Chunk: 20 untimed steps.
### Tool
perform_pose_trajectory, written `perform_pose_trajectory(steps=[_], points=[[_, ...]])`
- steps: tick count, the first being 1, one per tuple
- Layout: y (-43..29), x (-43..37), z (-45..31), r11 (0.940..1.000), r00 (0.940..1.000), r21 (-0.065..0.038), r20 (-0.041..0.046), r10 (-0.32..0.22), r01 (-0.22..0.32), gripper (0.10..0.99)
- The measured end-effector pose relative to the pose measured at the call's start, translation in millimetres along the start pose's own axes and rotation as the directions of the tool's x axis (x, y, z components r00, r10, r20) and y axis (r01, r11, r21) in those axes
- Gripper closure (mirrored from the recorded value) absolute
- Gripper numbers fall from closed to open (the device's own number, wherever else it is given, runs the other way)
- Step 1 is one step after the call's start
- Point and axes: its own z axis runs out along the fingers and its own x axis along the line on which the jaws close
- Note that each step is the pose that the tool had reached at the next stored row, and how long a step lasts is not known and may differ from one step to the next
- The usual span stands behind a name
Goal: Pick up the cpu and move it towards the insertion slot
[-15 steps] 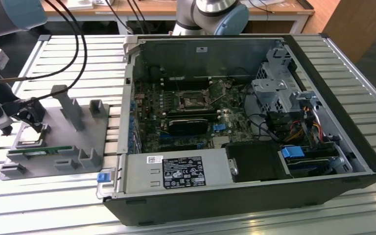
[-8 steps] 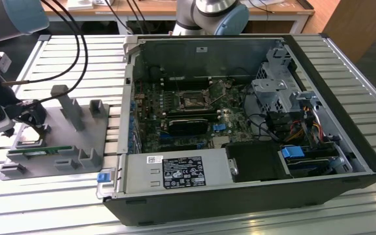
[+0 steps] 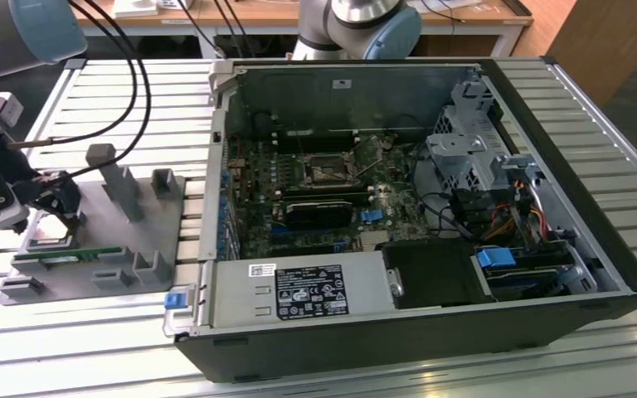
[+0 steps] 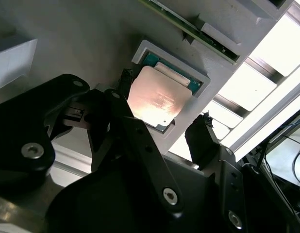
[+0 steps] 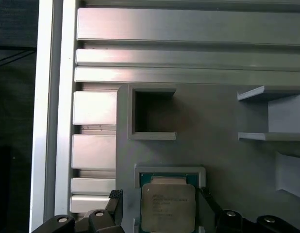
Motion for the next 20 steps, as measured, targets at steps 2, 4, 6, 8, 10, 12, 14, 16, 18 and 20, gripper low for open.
perform_pose_trajectory(steps=[2, 4, 6, 8, 10, 12, 14, 16, 18, 20], points=[[0.0, -0.3, 1.1, 1.0, 1.0, 0.0, 0.0, 0.0, 0.0, 0.369], [-0.1, -1.0, 1.6, 1.0, 1.0, 0.0, -0.0001, 0.0, 0.0, 0.369], [-0.1, -2.4, 1.9, 1.0, 1.0, 0.0, -0.0001, 0.0, 0.0, 0.369], [-0.1, -3.6, 2.2, 1.0, 1.0, 0.0, 0.0, 0.0, 0.0, 0.369], [-0.2, -4.1, 2.6, 1.0, 1.0, 0.0, 0.0, 0.0, 0.0, 0.369], [-0.9, -4.3, 2.9, 1.0, 1.0, 0.0, -0.0002, 0.0, 0.0, 0.369], [-2.4, -4.2, 3.4, 1.0, 1.0, 0.0, -0.0001, 0.0, 0.0, 0.369], [-3.4, -4.3, 3.9, 1.0, 1.0, 0.0, 0.0002, 0.0, 0.0, 0.369], [-3.6, -5.5, 4.1, 1.0, 1.0, 0.0, -0.0001, 0.0, 0.0, 0.38], [-3.6, -7.5, 4.2, 1.0, 1.0, 0.0, 0.0, 0.0, 0.0, 0.451]])
